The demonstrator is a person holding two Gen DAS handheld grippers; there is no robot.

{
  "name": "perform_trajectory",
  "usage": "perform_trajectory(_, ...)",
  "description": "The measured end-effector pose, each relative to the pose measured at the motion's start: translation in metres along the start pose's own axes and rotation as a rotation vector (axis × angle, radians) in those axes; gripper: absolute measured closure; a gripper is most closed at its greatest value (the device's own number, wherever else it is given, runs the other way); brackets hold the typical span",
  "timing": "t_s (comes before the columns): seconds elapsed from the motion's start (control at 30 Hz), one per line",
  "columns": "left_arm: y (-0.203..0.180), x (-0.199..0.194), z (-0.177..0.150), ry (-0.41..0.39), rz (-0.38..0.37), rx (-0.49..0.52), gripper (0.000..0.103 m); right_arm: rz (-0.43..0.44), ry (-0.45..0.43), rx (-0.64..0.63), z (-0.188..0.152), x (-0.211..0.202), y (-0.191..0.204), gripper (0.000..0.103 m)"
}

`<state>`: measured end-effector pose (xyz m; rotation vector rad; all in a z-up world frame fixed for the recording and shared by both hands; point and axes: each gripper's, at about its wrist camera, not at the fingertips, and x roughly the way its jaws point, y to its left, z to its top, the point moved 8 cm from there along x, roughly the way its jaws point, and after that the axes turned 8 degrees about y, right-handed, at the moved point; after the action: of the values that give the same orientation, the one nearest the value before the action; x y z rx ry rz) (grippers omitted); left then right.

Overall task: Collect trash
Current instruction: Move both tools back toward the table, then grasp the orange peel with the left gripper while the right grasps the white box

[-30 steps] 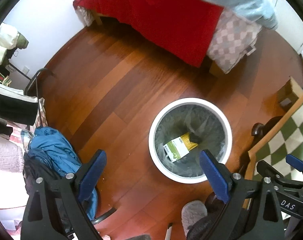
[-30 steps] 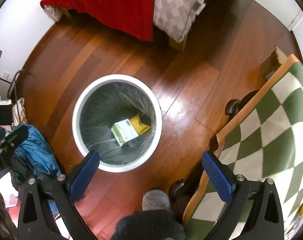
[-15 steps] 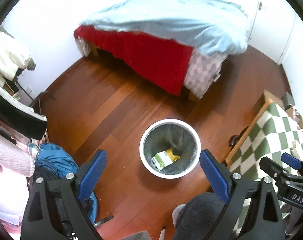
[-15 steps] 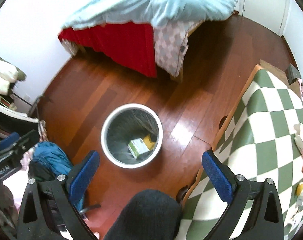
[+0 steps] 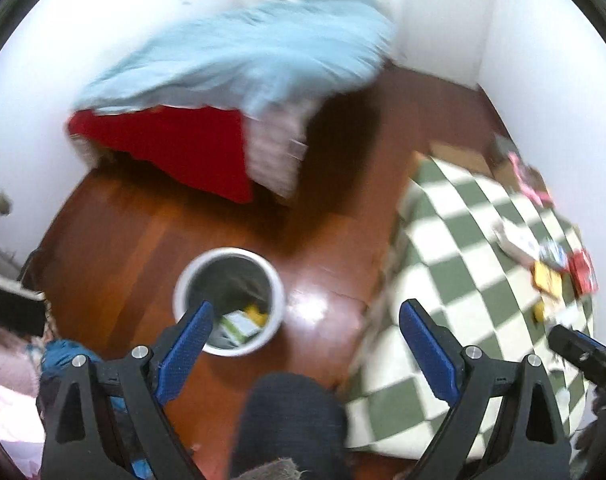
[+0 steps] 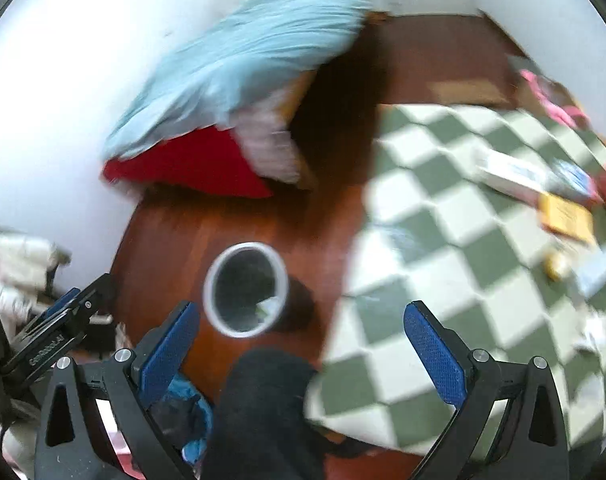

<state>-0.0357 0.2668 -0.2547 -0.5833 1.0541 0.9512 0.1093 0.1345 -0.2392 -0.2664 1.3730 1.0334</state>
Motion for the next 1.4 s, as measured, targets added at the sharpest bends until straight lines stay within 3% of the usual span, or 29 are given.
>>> perform_trajectory(0.27,-0.159,0.092,-0.028,0.154,-0.019,0.193,0.008,-0.186,0.007,0.437,-0.022,-0.018,-0.241,0.000)
perform_trajectory(0.43,-0.216,0.138,-0.031,0.223,0.017,0.288,0.008,-0.167,0.012,0.662,-0.014,0.002,-0.330,0.003)
perform_trajectory(0.5,-0.228,0.150,-0.031,0.242,0.033,0.308,0.008,-0.160,0.005,0.715,-0.004,0.014,-0.352,0.012)
perform_trajectory(0.67,-0.245,0.162,-0.027,0.267,0.039,0.331,0.008,-0.127,0.005,0.765,0.017,0.046,-0.373,0.015)
perform_trajectory(0.73,-0.251,0.161,-0.025,0.271,0.029,0.336,0.008,-0.146,0.018,0.750,0.022,0.055,-0.374,0.027)
perform_trajectory(0.8,-0.259,0.156,-0.028,0.282,-0.004,0.337,0.008,-0.148,0.024,0.693,0.030,0.054,-0.369,0.054)
perform_trajectory(1.07,-0.336,0.136,-0.044,0.338,-0.241,0.363,0.010,-0.262,0.076,0.604,0.019,0.007,-0.399,0.060)
perform_trajectory(1.17,-0.363,0.137,-0.052,0.383,-0.304,0.364,0.023,-0.275,0.110,0.612,0.015,0.005,-0.412,0.060)
perform_trajectory(1.27,-0.382,0.140,-0.056,0.402,-0.319,0.367,0.040,-0.230,0.126,0.651,0.012,0.010,-0.418,0.060)
perform_trajectory(1.33,-0.392,0.142,-0.057,0.405,-0.307,0.377,0.071,-0.222,0.129,0.663,0.009,0.014,-0.416,0.059)
perform_trajectory(1.4,-0.397,0.142,-0.058,0.392,-0.286,0.389,0.085,-0.220,0.129,0.661,0.009,0.019,-0.409,0.059)
